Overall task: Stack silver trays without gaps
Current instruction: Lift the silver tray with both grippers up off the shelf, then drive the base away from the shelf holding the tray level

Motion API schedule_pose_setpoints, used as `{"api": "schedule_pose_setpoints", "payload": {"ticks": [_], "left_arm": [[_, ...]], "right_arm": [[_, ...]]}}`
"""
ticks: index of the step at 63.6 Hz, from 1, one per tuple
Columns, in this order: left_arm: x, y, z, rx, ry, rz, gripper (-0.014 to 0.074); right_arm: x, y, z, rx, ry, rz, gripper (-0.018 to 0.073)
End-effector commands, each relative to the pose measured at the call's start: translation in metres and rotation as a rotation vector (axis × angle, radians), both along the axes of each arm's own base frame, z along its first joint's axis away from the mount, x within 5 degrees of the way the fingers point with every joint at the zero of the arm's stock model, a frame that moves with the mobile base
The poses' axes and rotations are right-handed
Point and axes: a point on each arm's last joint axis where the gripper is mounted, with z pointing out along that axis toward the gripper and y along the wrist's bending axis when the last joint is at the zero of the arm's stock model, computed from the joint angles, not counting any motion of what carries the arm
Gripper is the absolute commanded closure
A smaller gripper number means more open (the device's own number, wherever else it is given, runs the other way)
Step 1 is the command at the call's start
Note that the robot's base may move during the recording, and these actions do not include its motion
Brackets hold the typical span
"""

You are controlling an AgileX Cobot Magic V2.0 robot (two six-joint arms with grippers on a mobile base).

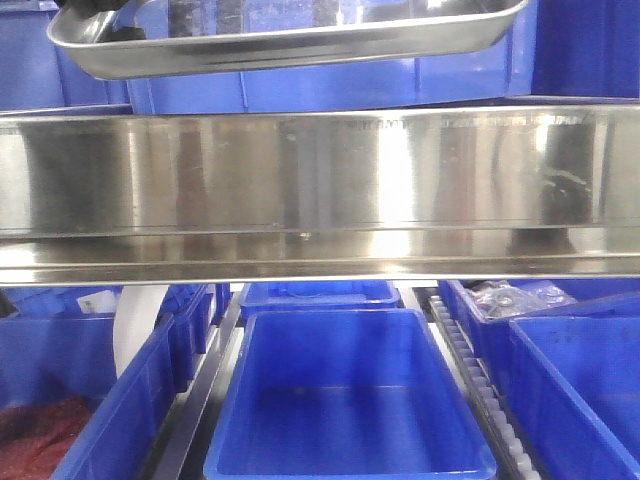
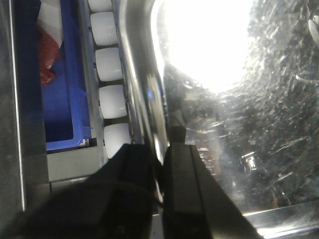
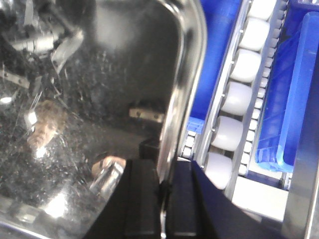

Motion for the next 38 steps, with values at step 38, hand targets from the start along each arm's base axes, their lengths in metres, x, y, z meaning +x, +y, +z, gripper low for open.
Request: {"api": "schedule_pose_setpoints", "payload": {"ticks": [38], "left_arm": [[-0.0125,0.0056,0.0180,0.018,-0.024,-0.024,0.0639]], "right_arm": [[-0.0117,-0.0052,0.0280,0.053,-0.114,0.019,0.0501]]}}
